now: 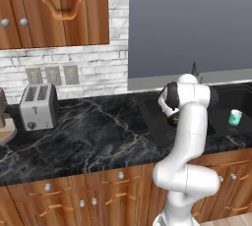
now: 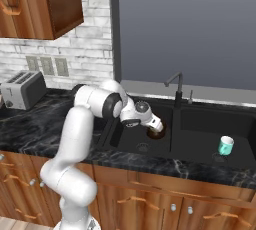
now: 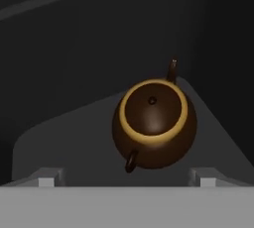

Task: Place the teapot in the left basin and the mug in the right basin of the sink.

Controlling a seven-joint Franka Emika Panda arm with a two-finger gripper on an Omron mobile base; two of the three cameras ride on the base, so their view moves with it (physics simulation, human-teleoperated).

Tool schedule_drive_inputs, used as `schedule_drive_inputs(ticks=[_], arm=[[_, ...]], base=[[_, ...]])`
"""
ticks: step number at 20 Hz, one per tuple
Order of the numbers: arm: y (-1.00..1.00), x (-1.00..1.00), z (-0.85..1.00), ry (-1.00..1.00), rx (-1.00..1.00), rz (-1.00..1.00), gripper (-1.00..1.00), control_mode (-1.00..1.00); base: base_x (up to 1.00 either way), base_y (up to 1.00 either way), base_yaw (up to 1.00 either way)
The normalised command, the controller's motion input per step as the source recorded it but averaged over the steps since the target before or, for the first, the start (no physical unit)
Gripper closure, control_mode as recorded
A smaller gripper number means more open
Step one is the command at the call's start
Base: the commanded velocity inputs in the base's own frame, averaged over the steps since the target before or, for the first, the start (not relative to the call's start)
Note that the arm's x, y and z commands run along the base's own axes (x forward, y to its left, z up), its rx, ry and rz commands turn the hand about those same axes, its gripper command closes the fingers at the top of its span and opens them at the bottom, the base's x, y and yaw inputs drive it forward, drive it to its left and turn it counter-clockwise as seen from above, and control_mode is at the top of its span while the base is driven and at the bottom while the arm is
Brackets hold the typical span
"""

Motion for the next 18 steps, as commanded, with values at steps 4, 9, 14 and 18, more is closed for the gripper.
schedule_drive_inputs(ticks=[4,9,14,18], arm=[[0.03,-0.38,0.42,-0.06,0.0,0.0,-1.0,-1.0],[0.26,-0.42,0.35,-0.04,-0.01,0.0,-1.0,-1.0],[0.33,-0.38,0.47,-0.03,-0.06,0.0,-1.0,-1.0],[0.2,-0.29,0.73,-0.04,-0.1,0.02,-1.0,-1.0]], base=[[0.0,0.0,0.0],[0.0,0.0,0.0],[0.0,0.0,0.0],[0.0,0.0,0.0]])
